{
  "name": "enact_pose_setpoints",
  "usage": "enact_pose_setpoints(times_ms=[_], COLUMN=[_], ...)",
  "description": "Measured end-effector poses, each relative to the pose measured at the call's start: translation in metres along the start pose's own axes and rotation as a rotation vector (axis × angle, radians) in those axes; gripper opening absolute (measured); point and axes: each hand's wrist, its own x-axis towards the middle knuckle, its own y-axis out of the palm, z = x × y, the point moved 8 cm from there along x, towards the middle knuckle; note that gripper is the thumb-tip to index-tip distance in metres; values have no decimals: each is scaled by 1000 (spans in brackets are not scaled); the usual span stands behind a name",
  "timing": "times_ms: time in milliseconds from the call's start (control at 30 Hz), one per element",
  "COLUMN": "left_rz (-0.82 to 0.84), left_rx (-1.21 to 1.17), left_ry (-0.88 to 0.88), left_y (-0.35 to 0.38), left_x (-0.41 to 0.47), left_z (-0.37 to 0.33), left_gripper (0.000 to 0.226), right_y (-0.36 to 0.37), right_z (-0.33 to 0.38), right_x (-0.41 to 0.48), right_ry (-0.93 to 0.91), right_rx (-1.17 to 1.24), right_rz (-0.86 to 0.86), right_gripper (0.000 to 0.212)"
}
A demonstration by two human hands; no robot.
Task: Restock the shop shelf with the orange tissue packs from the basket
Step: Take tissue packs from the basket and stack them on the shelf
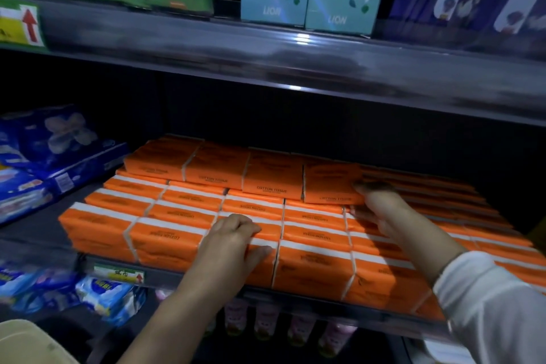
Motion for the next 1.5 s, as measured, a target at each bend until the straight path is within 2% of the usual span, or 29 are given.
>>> enact_pose_setpoints(times_ms=[267,400,533,667,733,800,833,967,1067,1167,1367,1500], left_rz=[-27,-24,-111,-255,-273,-279,-277,-185,-19,117,356,526], left_rx=[9,-14,12,74,127,218,270,328,359,405,405,383], left_ry=[47,36,-31,-88,-141,-182,-208,-473,-681,-813,-962,-1017], left_y=[1,-8,-49,-107,-128,-139,-141,-130,-120,-113,-87,-55], left_x=[0,0,-8,-48,-82,-124,-149,-260,-331,-378,-405,-409], left_z=[2,5,12,24,35,49,59,130,183,228,310,360], left_gripper=[45,47,50,39,39,37,35,36,33,37,45,50], right_y=[-5,-15,-6,47,80,138,169,256,304,342,391,417], right_z=[1,17,42,19,12,7,6,-24,-56,-89,-139,-156], right_x=[1,-18,-62,-84,-115,-174,-205,-272,-300,-312,-291,-276], right_ry=[-68,-193,-424,-684,-792,-798,-813,-827,-810,-745,-735,-851], right_rx=[-319,-427,-713,-747,-727,-683,-664,-726,-702,-712,-968,-1174], right_rz=[-100,-202,-268,-19,65,256,320,531,636,727,824,837], right_gripper=[34,39,46,53,43,30,30,33,31,35,45,48])
